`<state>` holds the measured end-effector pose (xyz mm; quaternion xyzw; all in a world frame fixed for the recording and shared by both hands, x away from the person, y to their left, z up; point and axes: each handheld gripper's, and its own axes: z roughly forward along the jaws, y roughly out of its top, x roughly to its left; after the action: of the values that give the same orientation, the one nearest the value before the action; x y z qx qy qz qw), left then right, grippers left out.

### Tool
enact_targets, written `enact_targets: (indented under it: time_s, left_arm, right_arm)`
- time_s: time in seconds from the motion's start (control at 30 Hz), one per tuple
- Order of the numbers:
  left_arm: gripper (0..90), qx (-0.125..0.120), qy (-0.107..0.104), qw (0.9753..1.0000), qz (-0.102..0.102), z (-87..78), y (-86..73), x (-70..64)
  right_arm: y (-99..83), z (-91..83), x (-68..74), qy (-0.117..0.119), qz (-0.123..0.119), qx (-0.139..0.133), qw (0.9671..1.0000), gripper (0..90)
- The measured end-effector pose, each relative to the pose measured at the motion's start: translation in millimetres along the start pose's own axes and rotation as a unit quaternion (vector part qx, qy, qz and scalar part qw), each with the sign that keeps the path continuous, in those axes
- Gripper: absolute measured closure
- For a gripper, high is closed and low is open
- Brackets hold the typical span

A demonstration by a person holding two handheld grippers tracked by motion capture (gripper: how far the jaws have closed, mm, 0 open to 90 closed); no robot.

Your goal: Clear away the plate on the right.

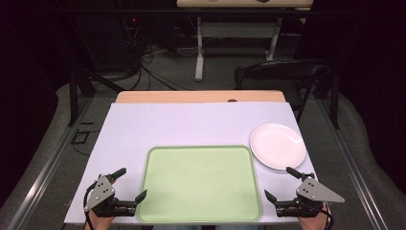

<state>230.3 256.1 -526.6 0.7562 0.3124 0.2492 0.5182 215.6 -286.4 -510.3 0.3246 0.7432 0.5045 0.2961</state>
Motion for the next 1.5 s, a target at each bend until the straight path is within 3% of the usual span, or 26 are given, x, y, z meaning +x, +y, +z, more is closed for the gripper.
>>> enact_targets:
  time_s: [0.7, 0.97, 1.1, 1.3, 1.33, 1.5]
  left_arm:
    - [0.0, 0.004, -0.005, 0.9999, 0.015, 2.1, -1.4, -1.9]
    - [0.0, 0.016, -0.008, 0.9997, 0.018, 4.3, -2.4, -2.5]
    - [0.0, 0.018, -0.009, 0.9996, 0.019, 5.3, -2.3, -2.4]
    - [0.0, 0.016, -0.008, 0.9997, 0.018, 5.7, -1.9, -2.8]
    - [0.0, 0.015, -0.007, 0.9997, 0.018, 5.7, -1.8, -2.8]
    - [0.0, 0.014, -0.005, 0.9997, 0.017, 5.2, -1.7, -2.2]
  right_arm:
    - [1.6, -1.6, -1.7, -0.008, 0.017, -0.005, 0.9998, 0.0]
    - [2.3, -3.6, -12.6, -0.027, 0.058, 0.004, 0.9979, 0.0]
    - [-0.6, -6.3, -24.0, -0.044, 0.098, 0.008, 0.9942, 0.0]
    - [-3.4, -7.0, -31.5, -0.05, 0.119, 0.016, 0.9915, 0.0]
    - [-4.3, -6.3, -33.5, -0.055, 0.13, 0.022, 0.9897, 0.0]
    - [-6.8, -5.6, -39.4, -0.056, 0.149, 0.028, 0.9869, 0.0]
